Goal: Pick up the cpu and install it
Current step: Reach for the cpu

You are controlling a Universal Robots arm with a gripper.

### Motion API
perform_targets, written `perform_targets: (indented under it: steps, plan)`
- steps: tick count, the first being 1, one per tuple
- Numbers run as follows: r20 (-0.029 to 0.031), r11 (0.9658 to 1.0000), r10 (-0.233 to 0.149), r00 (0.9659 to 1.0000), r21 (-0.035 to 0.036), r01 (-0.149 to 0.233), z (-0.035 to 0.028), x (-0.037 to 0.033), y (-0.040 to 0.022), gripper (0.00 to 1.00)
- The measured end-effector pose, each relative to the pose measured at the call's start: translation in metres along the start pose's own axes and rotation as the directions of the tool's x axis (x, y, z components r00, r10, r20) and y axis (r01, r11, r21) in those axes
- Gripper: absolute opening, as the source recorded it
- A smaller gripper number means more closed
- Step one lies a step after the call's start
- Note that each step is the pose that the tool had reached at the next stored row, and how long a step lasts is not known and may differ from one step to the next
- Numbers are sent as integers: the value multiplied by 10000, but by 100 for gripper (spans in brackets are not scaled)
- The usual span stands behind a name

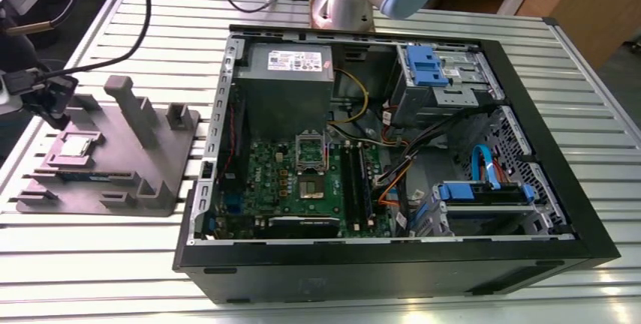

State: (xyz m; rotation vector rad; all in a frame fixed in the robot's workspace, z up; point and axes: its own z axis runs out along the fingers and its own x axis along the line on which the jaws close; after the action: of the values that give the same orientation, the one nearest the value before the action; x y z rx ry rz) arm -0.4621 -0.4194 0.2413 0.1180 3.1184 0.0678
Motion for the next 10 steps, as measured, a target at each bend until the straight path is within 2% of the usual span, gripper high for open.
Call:
perform_targets:
  steps: [10]
  plan:
    - [0, 10000, 1, 10000, 0, -1, 26, 11, -1, 10]
